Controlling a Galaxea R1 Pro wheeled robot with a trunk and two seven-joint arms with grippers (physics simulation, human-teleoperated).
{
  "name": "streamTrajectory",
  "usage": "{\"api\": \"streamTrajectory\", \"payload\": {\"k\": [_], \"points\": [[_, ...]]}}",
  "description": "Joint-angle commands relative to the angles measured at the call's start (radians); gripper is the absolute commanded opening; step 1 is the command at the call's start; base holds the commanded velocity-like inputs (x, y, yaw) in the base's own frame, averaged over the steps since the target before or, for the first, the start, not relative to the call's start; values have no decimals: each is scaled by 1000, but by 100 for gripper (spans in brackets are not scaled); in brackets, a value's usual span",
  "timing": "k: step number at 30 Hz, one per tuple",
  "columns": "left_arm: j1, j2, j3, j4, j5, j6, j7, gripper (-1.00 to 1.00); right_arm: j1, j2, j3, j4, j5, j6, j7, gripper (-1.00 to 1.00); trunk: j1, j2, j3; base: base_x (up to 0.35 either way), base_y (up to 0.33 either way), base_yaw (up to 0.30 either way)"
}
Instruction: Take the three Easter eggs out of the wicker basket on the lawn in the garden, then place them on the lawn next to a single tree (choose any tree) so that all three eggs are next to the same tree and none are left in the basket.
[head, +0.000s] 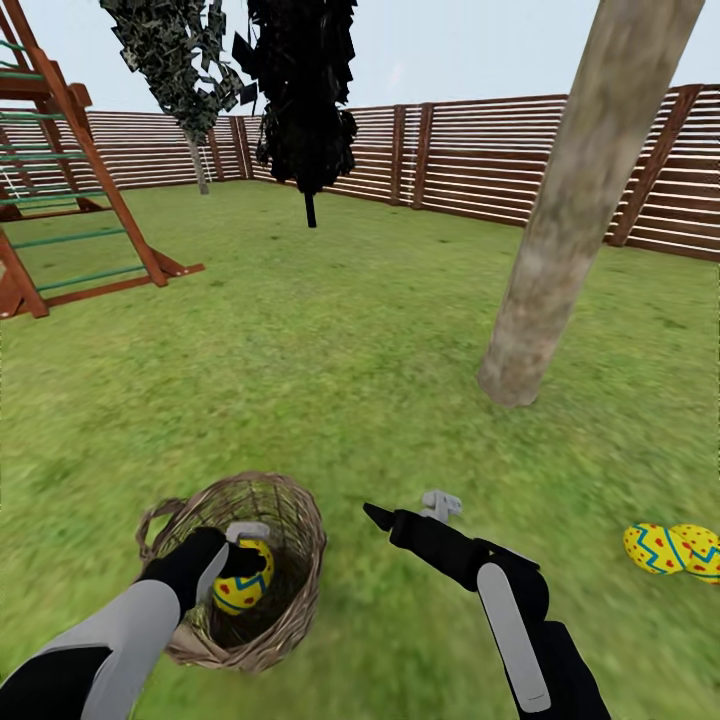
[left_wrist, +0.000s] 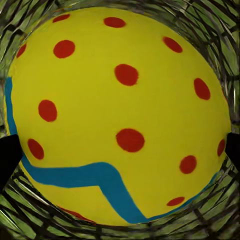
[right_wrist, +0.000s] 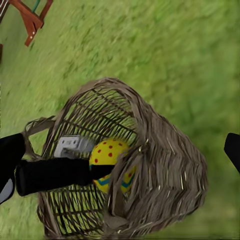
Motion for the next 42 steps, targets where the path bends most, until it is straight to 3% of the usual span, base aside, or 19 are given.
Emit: {"api": "streamTrajectory", "payload": {"k": [1, 4, 9, 13, 21, 25, 29, 32, 42], "points": [[0, 1, 6, -4, -11, 13, -41, -100, 0, 0, -1, -1, 5, 4, 5, 100, -4, 7, 2, -119, 0, 0], [0, 4, 6, -10, -13, 19, -111, -100, 0, 0, -1, -1, 4, 4, 5, 100, -16, 28, 12, -36, 0, 0], [0, 8, 6, -26, -13, 49, -127, -100, 0, -1, -2, -2, 3, 5, 8, 100, -35, 63, 27, -17, 0, 0], [0, 44, 20, -28, -12, 62, -184, -100, 0, 0, -6, -2, 3, 5, 9, 100, -50, 91, 40, -182, 0, 0], [0, 60, 26, -77, -12, 126, -201, -100, 0, 0, -6, -2, 3, 4, 10, 100, -81, 147, 65, -12, 0, 0], [0, 86, 32, -84, -13, 133, -307, -100, 0, 0, -6, -2, 3, 4, 10, 100, -96, 175, 78, 0, 0, 0], [0, 107, 39, -85, -11, 136, -340, -100, 0, 0, -6, -2, 3, 4, 10, 100, -112, 203, 90, 0, 0, 0], [0, 116, 64, -92, -12, 139, -376, -100, 0, 0, -7, -2, 3, 4, 10, 100, -123, 224, 100, 0, 0, 0], [0, 124, 77, -100, -12, 163, -389, -100, 0, 0, -6, -2, 3, 4, 8, 100, -162, 294, 131, 0, 0, 0]]}}
